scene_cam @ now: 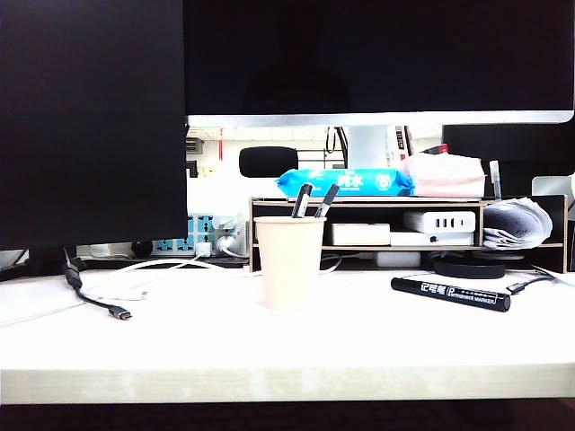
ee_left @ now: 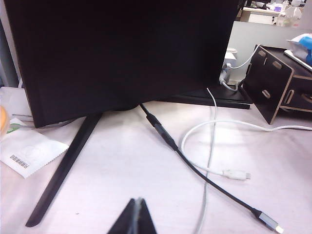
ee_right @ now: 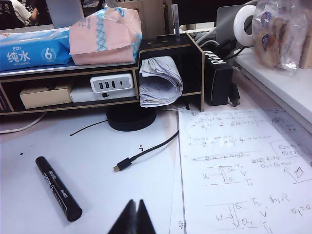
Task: Pick up the marker and insert it into the paper cup.
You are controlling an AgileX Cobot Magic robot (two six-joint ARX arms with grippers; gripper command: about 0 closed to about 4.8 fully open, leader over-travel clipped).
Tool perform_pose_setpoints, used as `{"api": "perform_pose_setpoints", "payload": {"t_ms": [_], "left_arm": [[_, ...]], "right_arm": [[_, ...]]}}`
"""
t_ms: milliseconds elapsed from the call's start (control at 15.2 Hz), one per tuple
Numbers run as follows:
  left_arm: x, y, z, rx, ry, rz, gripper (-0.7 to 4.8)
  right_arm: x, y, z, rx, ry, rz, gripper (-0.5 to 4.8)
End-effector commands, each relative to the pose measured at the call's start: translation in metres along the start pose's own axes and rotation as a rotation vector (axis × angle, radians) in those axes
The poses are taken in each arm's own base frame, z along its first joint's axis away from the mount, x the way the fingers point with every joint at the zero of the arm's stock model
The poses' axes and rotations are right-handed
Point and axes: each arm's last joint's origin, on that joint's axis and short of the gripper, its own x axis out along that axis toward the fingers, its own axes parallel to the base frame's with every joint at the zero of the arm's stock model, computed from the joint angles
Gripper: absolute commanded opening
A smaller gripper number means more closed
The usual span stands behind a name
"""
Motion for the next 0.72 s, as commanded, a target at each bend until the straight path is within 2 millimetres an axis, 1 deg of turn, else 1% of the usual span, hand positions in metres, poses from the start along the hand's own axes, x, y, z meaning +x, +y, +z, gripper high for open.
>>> {"api": "perform_pose_setpoints", "payload": {"t_ms": [66,329,395,461,527,659,724], "left_arm": [[0.000,0.000,0.001,-0.003,-0.006,0.000,-0.05],[0.000,0.000,0.001,-0.008,-0.006,-0.002,-0.05],[0.000,-0.001,0.001,-0.034,-0.005,-0.015,-0.05],[0.000,-0.003,0.001,-0.094,0.006,-0.089,-0.05],[-0.001,-0.006,0.000,-0.111,0.028,-0.205,-0.05],[-0.004,-0.014,-0.001,-0.077,0.071,-0.510,-0.05],[-0.005,-0.017,-0.002,-0.082,0.100,-0.603,-0.05]], "right_arm": [[0.000,0.000,0.000,0.004,-0.011,0.001,-0.05],[0.000,0.000,0.000,0.004,-0.012,0.004,-0.05],[0.000,0.000,0.000,0.004,-0.011,0.016,-0.05],[0.000,0.001,0.000,0.004,-0.008,0.045,-0.05],[0.000,0.002,-0.001,0.004,-0.005,0.074,-0.05],[0.000,0.003,-0.001,0.003,-0.002,0.095,-0.05],[0.000,0.003,-0.001,0.004,-0.001,0.103,-0.05]]}}
